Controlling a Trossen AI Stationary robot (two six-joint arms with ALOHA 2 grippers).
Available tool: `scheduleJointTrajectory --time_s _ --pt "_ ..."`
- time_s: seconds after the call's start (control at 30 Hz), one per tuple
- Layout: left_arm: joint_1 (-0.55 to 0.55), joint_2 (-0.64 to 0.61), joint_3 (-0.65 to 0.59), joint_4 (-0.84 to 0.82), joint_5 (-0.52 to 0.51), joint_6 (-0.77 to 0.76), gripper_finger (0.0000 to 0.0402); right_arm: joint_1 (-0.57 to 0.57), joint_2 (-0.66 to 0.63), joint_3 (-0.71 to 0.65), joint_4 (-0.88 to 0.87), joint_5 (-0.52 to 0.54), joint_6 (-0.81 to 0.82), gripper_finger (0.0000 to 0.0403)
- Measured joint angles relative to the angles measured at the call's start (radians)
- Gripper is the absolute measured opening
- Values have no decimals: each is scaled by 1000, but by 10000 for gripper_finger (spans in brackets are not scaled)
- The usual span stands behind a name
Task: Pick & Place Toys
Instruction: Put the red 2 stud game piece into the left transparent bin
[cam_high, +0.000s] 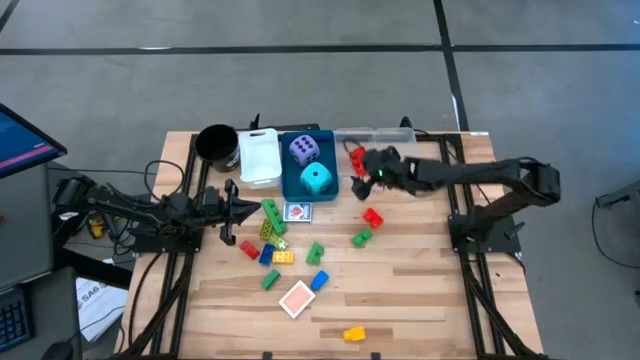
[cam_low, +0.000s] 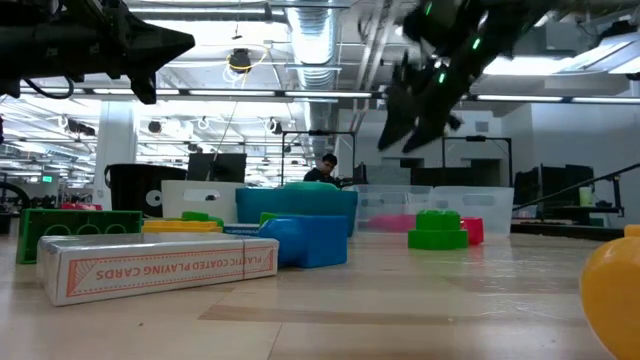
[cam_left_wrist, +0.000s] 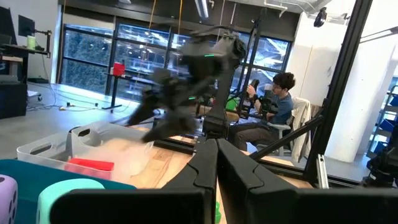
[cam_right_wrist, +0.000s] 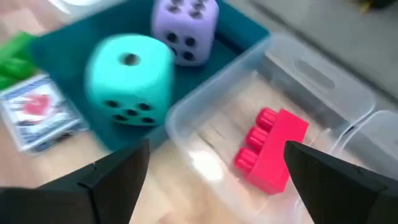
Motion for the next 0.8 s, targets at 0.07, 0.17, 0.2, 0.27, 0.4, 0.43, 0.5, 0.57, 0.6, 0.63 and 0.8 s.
scheduleJointTrajectory --time_s 0.07,0.17,0.2,0.27,0.4,0.43,0.5,0.57,0.6,0.63,0.8 --pt "0 0 0 0 0 0 3 96 -36 0 -54 78 66 360" --pt "0 0 0 0 0 0 3 230 -67 0 -127 143 196 353" --pt "0 0 0 0 0 0 3 272 -69 0 -141 168 230 352" --pt "0 0 0 0 0 0 3 343 -65 0 -169 224 276 349" --pt "0 0 0 14 -1 7 3 423 -30 -1 -227 311 372 345" --pt "0 -1 0 26 -1 12 3 432 -18 -1 -242 323 406 345" --pt "1 -1 0 56 -2 37 3 442 9 -1 -293 334 483 344" --pt "1 -1 0 89 -2 71 3 451 37 -3 -329 334 548 344" --pt "1 -1 0 102 -3 89 3 456 52 -7 -337 334 574 344" --pt "1 -1 0 116 -3 103 3 463 65 -14 -341 333 594 344" --pt "2 -1 0 159 -6 137 3 481 105 -50 -343 321 679 344"
